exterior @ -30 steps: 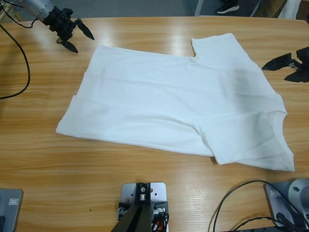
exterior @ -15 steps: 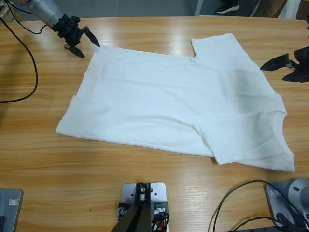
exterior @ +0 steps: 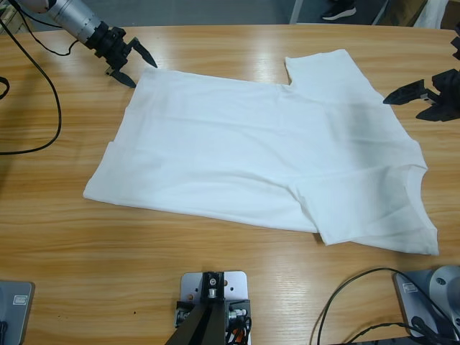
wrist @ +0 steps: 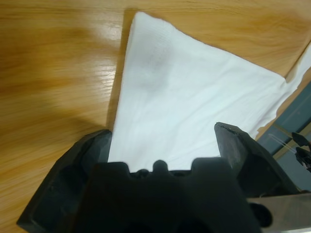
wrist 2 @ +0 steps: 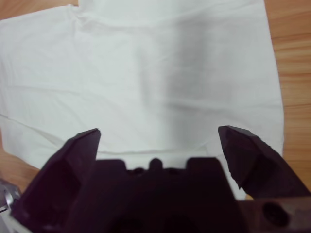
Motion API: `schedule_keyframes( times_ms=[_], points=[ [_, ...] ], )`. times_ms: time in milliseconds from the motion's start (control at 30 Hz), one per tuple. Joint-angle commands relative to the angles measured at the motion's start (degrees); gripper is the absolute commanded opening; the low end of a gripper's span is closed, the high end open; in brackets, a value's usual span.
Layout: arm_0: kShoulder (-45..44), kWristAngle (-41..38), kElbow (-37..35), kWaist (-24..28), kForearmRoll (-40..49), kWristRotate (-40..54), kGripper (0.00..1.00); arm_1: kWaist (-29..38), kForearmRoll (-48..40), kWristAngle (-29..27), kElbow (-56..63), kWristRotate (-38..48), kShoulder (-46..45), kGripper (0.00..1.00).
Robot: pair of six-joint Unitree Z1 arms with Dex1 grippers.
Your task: Fold clothes
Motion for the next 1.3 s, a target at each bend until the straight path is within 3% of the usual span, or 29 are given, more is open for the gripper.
schedule_keyframes(
  times_ms=[33,300,533,600,1067,1300],
  points=[
    [9.6,-0.6,-24.1,-0.9,1.2,-4.1,0.780,0.6,-1.1,0.8,1.7,0.0,2.6,0.982],
    [11.2,0.4,-27.8,0.3,-2.2,-8.6,0.780,0.6,-1.8,0.8,1.9,0.0,3.9,0.982],
    [11.1,4.0,-27.9,1.4,-1.4,-7.2,0.797,0.6,-1.8,0.9,1.7,-0.5,4.5,0.982],
    [11.0,5.9,-28.0,1.1,-0.6,-7.2,0.880,0.6,-1.9,0.9,1.7,-0.6,4.5,0.982],
    [12.5,9.5,-31.3,-1.8,-1.0,-7.4,0.881,0.6,-3.0,2.1,1.0,-0.7,5.2,0.982],
    [12.8,8.9,-31.4,-0.7,-2.9,-7.2,0.874,0.6,-3.9,2.2,2.7,-0.8,5.3,0.982]
  ],
)
